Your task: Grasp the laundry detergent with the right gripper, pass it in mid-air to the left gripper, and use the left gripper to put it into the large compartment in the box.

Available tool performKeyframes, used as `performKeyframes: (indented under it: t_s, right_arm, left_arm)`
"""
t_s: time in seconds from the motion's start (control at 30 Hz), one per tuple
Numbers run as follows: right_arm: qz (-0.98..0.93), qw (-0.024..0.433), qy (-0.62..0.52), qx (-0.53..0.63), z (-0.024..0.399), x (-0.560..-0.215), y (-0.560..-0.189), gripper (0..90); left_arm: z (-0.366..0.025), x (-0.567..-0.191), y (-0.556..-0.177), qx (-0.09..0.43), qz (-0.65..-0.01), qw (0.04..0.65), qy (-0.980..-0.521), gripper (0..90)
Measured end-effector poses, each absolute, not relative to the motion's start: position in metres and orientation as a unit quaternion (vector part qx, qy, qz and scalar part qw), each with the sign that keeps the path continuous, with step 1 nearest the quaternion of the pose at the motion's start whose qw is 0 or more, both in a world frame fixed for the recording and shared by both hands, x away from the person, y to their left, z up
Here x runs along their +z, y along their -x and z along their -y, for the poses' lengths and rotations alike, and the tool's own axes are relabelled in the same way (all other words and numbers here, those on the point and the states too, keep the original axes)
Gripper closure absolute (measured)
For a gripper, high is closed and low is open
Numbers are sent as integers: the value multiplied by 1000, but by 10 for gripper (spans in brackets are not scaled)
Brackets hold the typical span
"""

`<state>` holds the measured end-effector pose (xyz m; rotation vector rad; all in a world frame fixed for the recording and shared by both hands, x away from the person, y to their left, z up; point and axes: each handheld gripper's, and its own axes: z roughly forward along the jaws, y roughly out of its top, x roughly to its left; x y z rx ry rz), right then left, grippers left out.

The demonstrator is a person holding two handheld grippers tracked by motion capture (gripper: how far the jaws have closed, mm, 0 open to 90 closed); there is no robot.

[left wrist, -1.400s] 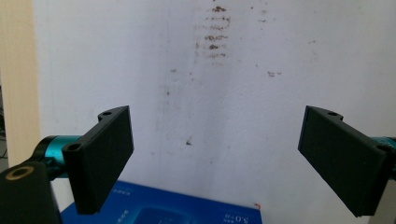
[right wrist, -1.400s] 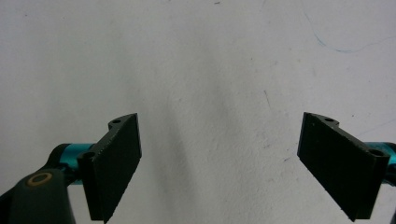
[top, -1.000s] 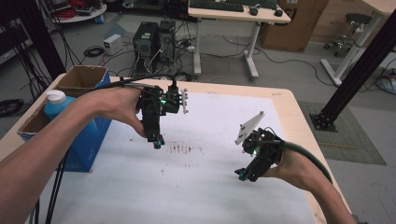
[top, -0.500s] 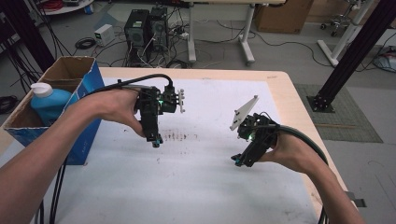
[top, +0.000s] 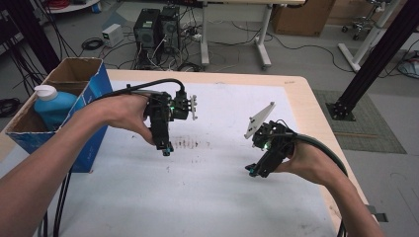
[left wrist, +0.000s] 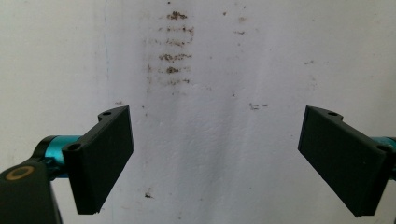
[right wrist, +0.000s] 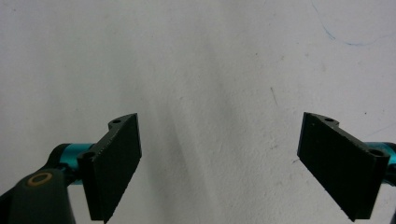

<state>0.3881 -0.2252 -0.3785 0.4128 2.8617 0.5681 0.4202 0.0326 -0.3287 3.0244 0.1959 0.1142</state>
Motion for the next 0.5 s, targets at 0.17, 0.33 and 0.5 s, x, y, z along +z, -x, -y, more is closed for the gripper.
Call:
performKeyframes:
  t_s: [0.17,0.33,0.5]
  right_arm:
    - [-966,100,-141,191,225,-378,-387,128]
    - [-966,99,-143,192,225,-377,-385,128]
    - [-966,100,-145,191,226,-377,-384,128]
  left_arm:
    - [-32,-329,-419,37,-64,53,-996,104]
    - [-32,-329,-419,34,-63,52,-996,104]
    - [-31,-328,-418,34,-63,54,-996,104]
